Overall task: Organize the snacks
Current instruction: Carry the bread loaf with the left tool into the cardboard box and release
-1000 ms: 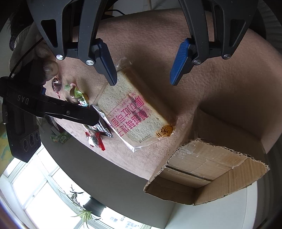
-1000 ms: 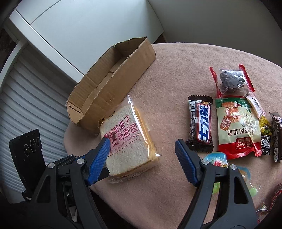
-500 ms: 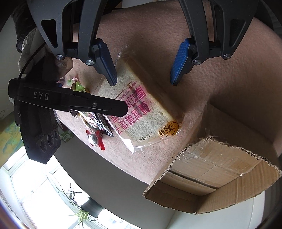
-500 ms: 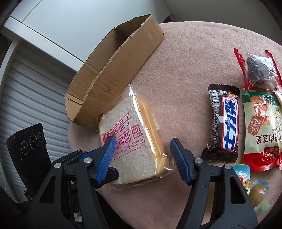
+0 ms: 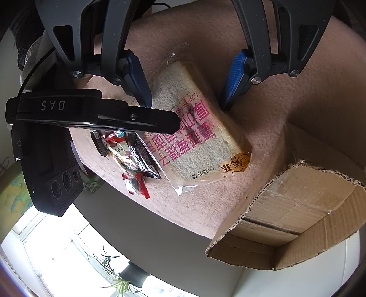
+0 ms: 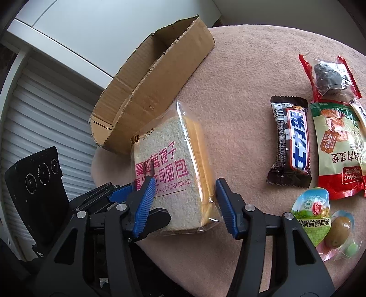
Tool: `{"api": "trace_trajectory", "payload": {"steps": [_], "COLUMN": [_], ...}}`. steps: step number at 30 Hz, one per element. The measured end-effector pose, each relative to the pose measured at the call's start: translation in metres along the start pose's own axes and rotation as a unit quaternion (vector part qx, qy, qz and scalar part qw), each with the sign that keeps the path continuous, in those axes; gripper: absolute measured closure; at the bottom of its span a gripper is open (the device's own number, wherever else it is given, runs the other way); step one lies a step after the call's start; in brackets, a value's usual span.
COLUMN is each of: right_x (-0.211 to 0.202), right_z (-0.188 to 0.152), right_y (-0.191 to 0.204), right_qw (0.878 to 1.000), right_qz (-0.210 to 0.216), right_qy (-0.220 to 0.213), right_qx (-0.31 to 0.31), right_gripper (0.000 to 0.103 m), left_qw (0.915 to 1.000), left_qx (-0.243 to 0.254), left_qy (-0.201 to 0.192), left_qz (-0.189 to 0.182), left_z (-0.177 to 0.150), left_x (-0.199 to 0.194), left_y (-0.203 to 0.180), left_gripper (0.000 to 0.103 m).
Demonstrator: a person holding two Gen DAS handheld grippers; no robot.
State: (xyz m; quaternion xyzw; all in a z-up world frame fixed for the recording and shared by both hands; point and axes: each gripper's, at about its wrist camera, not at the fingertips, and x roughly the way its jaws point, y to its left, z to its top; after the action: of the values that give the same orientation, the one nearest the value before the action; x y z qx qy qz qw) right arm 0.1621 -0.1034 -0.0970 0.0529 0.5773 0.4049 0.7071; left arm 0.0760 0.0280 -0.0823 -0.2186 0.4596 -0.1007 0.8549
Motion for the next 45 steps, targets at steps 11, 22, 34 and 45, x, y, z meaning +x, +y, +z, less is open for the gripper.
{"api": "trace_trajectory", "payload": {"steps": [11,22,34,45], "right_x": [-0.043,-0.041,0.004,0.038], "right_z": [0.000,0.043,0.091,0.116], "right_y": [0.031,0.078,0.099,0.110], "right_qw": [0.999,0.995,0.995,0.996], "right_qz": [-0.013,0.010,0.031,0.026], "right_qy": [-0.045,-0.075,-0.077,-0.064], "right_qx": [-0.025,-0.057,-0.048,-0.050], "right_gripper": [0.046,0.046,0.046,0.046], "left_qw": [0.9990,0.9953,0.9922,0.9932], "left_qx": [0.027,0.044,0.046,0.030], "left_qy": [-0.032,-0.086,-0.104,-0.094], "left_qz": [-0.012,0.009,0.052,0.062], "left_z": [0.008,0.042,0.081,0.097], "left_x": [-0.028,-0.067,-0.073,-0.070], "left_y": [-0.021,-0.001,0.036,0.067], "left_gripper": [0.042,0.040,0.040,0.040]}}
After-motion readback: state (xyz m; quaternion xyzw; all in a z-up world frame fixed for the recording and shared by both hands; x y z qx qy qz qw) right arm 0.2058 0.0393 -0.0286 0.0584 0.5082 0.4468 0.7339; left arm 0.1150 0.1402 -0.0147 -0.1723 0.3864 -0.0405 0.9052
